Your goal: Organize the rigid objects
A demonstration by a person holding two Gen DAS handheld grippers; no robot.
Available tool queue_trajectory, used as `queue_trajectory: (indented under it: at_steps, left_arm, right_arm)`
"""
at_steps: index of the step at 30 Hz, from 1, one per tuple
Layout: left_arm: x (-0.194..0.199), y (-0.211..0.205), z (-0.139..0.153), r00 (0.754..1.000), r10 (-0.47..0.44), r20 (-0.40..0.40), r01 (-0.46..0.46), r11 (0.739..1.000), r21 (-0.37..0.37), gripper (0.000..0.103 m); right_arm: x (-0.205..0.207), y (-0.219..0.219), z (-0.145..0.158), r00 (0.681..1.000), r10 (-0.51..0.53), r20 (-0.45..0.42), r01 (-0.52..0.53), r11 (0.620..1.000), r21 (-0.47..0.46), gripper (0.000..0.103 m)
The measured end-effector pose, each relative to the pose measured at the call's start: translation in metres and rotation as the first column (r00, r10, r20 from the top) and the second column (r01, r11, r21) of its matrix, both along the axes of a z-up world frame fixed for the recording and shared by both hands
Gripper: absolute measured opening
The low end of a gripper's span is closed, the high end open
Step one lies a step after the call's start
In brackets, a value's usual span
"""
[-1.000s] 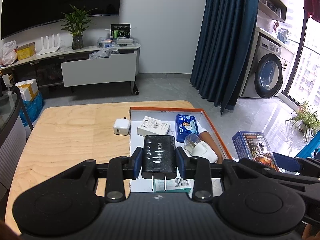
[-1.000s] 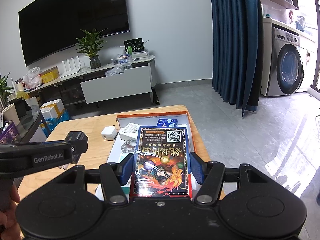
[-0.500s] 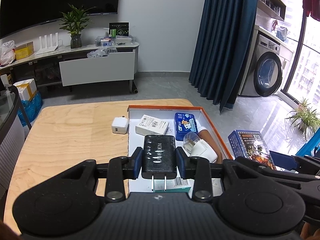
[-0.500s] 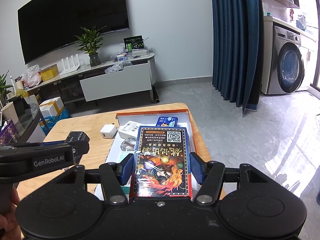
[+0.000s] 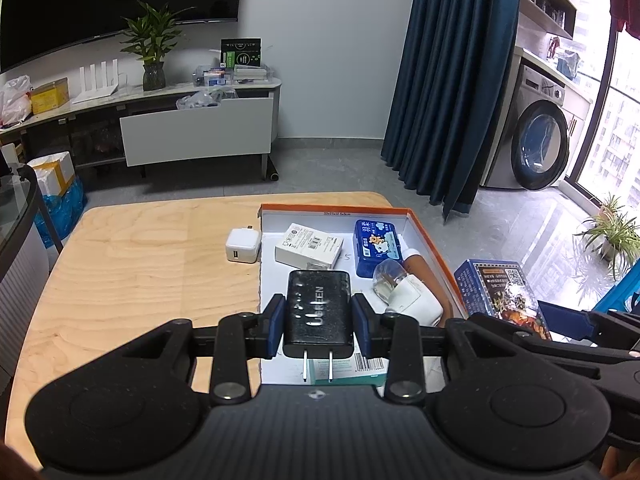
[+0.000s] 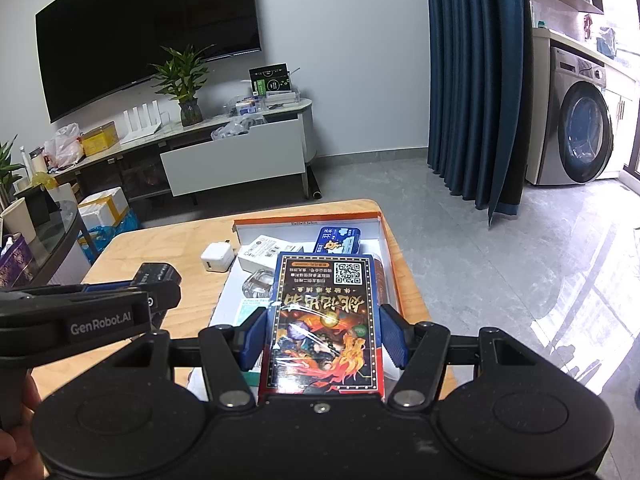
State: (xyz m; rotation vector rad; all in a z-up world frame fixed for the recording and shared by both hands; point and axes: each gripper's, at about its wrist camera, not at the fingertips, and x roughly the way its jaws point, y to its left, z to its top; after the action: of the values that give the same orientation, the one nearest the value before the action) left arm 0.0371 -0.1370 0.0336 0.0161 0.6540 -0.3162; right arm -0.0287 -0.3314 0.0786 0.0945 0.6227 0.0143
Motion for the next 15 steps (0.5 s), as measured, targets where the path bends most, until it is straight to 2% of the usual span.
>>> queue_trajectory:
  at_steps: [15]
  left_arm:
    - [0.0023,0.0005,-0.0024,1.000,0.000,-0.009,0.000,1.000,0.004,0.036]
  right_arm:
    - [0.0037,0.0008,-0.0043,1.000,0.001,-0.009,-0.001,1.000,0.002,0.072]
